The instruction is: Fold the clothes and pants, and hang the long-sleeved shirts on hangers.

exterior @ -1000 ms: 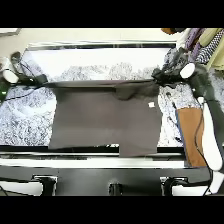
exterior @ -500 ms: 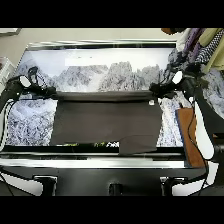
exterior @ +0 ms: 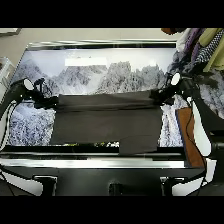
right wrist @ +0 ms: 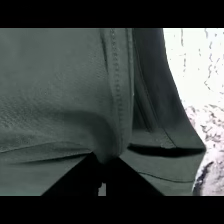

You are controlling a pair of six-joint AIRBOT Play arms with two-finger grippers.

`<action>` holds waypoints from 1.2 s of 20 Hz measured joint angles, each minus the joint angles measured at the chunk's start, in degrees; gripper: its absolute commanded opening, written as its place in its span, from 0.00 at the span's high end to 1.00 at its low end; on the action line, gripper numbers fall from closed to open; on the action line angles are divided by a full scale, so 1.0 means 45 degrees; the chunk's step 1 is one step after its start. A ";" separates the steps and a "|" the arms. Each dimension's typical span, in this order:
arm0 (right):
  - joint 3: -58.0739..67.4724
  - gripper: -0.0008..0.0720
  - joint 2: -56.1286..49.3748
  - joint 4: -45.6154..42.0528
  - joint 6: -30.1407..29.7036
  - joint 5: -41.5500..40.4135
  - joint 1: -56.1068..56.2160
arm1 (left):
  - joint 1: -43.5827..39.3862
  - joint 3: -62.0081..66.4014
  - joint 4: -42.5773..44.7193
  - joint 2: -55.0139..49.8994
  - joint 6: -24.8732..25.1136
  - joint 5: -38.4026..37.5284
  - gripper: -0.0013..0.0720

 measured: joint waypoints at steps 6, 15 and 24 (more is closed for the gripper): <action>-0.0005 0.51 -0.0330 -0.0112 -0.0005 0.0627 -0.0010 | 0.0010 -0.0136 -0.0505 0.0029 -0.0010 -0.0257 0.33; -0.1035 0.32 0.3167 0.1326 -0.2458 0.2181 -0.2603 | 0.1923 -0.0408 -0.1268 0.2905 0.0000 -0.2152 0.33; -0.9466 0.32 0.7300 0.3279 -0.4182 0.2006 -0.5178 | 0.4381 -0.4828 -0.3531 0.5479 0.0063 -0.2108 0.33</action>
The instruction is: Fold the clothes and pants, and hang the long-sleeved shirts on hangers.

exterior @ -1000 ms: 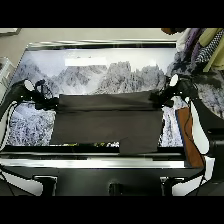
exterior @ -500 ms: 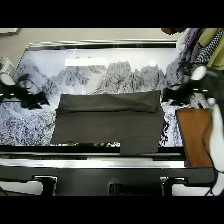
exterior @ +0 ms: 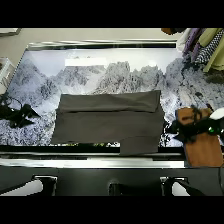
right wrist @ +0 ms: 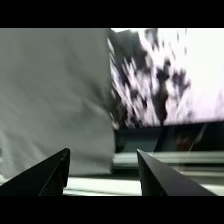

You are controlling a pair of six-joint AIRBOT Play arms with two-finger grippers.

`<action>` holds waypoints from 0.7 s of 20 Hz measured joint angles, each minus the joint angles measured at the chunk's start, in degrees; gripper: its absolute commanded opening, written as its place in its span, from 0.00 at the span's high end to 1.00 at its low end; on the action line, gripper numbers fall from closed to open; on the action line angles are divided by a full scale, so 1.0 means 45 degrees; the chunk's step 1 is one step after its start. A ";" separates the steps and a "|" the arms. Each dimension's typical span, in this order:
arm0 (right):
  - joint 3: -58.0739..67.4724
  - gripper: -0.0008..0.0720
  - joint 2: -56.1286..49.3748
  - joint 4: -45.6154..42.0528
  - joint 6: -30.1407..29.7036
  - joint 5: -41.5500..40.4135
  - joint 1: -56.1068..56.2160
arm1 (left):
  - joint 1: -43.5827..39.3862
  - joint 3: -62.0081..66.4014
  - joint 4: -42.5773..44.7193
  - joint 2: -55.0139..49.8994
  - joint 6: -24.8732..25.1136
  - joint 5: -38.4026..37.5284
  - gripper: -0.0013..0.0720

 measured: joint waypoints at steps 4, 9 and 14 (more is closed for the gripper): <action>-0.2307 0.33 0.0418 0.0578 -0.0549 -0.0646 -0.0107 | -0.0073 -0.1341 -0.0204 0.0160 0.0214 0.0107 0.33; -0.3925 0.44 0.0505 0.1676 -0.1073 -0.1511 -0.0131 | -0.0112 -0.2089 -0.0262 0.0204 0.0330 0.0311 0.33; -0.4614 0.91 0.0466 0.2744 -0.1467 -0.1914 -0.0136 | -0.0112 -0.2254 -0.0204 0.0257 0.0359 0.0359 0.33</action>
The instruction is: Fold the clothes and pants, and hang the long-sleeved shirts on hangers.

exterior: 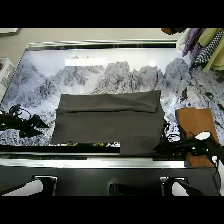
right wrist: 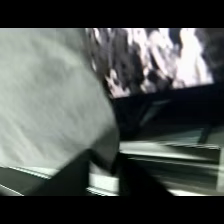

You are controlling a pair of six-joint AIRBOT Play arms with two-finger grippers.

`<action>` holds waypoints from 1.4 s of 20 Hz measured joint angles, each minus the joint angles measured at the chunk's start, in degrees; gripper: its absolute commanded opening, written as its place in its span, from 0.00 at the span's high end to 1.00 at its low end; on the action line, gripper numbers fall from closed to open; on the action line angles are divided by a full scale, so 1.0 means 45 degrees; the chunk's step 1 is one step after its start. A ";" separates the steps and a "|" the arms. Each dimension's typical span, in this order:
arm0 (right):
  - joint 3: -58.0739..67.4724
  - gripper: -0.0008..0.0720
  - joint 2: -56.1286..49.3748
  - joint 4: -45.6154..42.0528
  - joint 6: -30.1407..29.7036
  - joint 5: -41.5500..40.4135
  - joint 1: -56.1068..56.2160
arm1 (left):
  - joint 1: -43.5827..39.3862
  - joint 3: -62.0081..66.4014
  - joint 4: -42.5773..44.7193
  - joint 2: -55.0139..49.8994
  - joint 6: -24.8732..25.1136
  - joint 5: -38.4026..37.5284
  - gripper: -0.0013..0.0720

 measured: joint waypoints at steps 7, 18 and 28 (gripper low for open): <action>-0.0131 0.95 0.0112 0.0903 -0.0607 -0.0117 0.0000 | 0.0544 -0.2006 0.1472 0.1651 0.0408 0.0962 0.35; -0.0141 0.95 0.0364 0.1292 -0.1185 0.0058 0.0000 | 0.0806 -0.4323 0.0092 0.2195 0.1875 0.2671 0.37; -0.0141 0.95 0.0364 0.1418 -0.1467 0.0117 0.0000 | -0.0049 -0.4405 -0.0695 0.1049 0.1953 0.2837 0.96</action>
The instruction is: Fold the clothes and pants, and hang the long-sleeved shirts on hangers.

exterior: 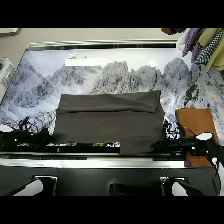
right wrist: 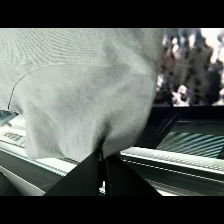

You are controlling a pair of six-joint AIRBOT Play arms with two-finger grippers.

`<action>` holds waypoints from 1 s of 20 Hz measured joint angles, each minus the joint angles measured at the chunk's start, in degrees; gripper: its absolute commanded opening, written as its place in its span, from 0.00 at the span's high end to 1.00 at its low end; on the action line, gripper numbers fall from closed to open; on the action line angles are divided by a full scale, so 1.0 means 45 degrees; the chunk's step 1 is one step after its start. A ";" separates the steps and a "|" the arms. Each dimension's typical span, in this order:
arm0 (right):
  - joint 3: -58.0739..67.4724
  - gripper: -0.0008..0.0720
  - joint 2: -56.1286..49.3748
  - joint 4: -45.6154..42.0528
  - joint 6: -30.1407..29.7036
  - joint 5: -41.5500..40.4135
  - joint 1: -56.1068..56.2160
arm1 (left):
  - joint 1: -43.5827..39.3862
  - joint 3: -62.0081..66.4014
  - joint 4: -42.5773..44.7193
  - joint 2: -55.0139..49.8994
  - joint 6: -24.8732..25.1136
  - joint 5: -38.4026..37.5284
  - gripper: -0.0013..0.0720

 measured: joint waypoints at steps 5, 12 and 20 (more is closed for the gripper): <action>0.0097 0.95 0.0398 0.0015 -0.0049 0.0248 0.0000 | -0.0209 0.0233 0.0272 -0.0092 -0.0170 -0.0146 0.96; 0.0476 0.95 0.4537 -0.0301 0.1554 0.1569 0.0000 | -0.0228 0.1234 0.2676 0.2205 -0.2424 -0.1938 0.96; 0.2312 0.95 0.4177 0.1287 0.1462 0.0850 0.0228 | -0.0427 0.2448 0.2307 0.2754 -0.3201 -0.1243 0.96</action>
